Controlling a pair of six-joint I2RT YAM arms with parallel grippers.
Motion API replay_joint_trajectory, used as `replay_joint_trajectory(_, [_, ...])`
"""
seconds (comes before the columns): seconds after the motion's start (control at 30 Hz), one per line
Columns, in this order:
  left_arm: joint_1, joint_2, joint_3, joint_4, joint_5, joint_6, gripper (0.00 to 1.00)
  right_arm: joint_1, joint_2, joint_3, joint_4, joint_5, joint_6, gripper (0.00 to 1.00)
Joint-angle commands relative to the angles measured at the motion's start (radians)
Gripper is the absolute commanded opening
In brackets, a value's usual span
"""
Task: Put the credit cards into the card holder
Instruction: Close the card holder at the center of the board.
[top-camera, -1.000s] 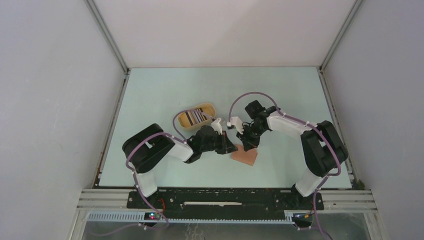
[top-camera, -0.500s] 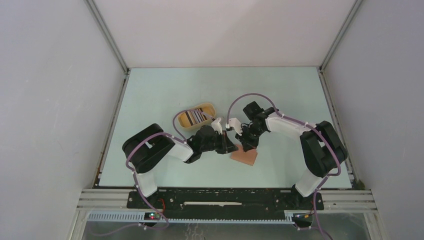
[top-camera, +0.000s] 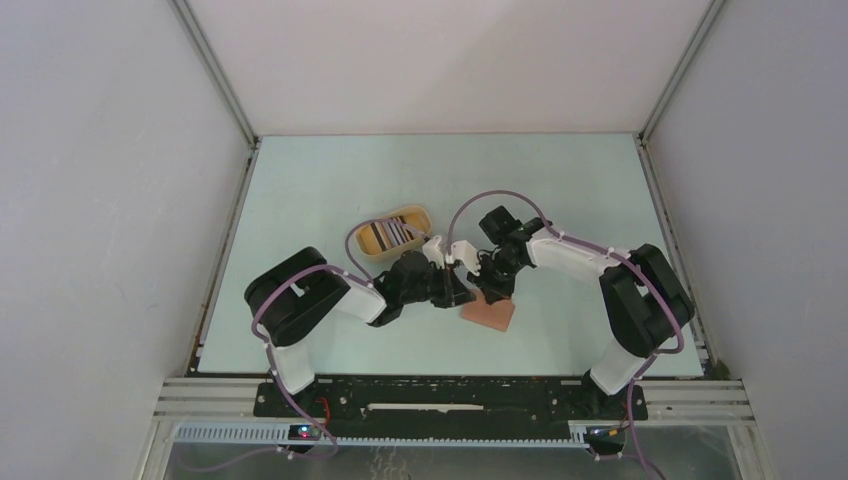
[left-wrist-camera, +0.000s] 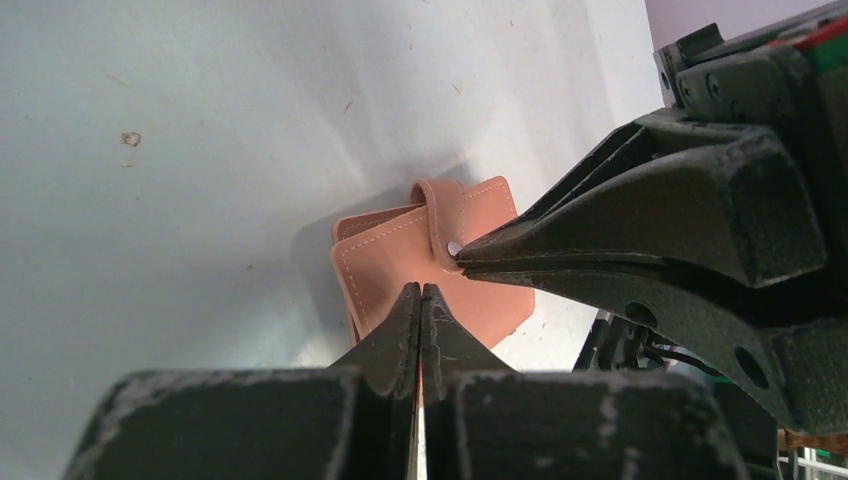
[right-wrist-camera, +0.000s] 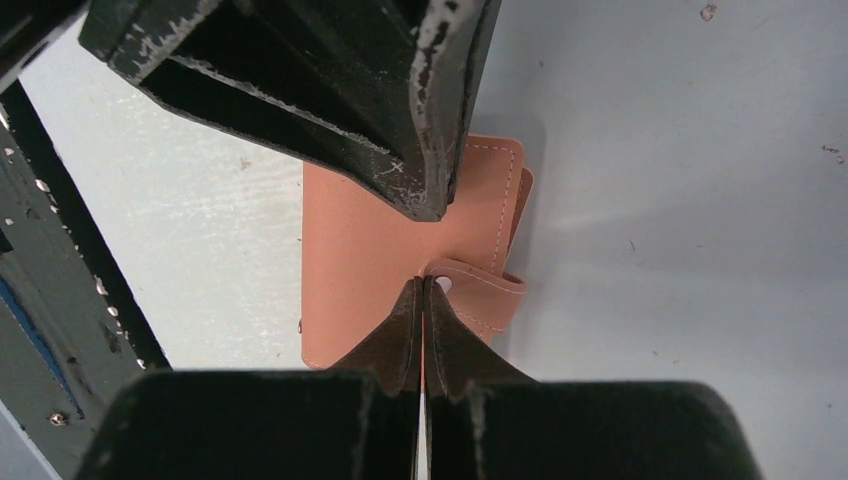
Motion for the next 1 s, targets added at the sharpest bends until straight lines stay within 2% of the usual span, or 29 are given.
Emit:
replay_joint_trajectory(0.0, [0.005,-0.006,-0.017,0.037,0.003,-0.006,0.00,0.042,0.006,-0.032,0.020,0.049,-0.024,0.00])
replay_joint_trajectory(0.17, [0.006,-0.007,-0.021,0.041,0.003,-0.010,0.00,0.056,0.009,-0.035,0.023,0.072,-0.024,0.00])
replay_joint_trajectory(0.67, [0.008,-0.010,-0.026,0.042,-0.001,-0.022,0.00,-0.016,-0.053,-0.023,0.006,-0.060,0.005,0.00])
replay_joint_trajectory(0.97, [0.008,-0.014,-0.055,0.077,0.001,-0.050,0.00,-0.009,-0.037,-0.023,0.003,-0.035,-0.005,0.00])
